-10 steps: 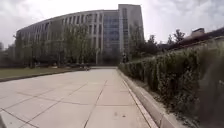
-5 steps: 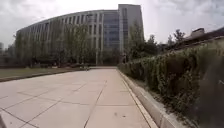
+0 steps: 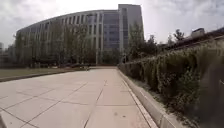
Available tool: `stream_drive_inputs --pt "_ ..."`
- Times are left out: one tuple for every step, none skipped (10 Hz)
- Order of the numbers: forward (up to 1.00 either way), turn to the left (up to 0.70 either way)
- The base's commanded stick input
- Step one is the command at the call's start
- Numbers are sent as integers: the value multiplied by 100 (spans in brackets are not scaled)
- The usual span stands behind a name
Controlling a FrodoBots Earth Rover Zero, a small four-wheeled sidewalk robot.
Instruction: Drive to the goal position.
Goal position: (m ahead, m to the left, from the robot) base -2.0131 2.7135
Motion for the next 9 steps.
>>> stream_drive_inputs --pt "7 0" --pt "7 0" --pt "8 0" --pt "7 1" --pt "7 5" --pt "7 13" --pt "7 15" --pt "7 15" --pt "7 15"
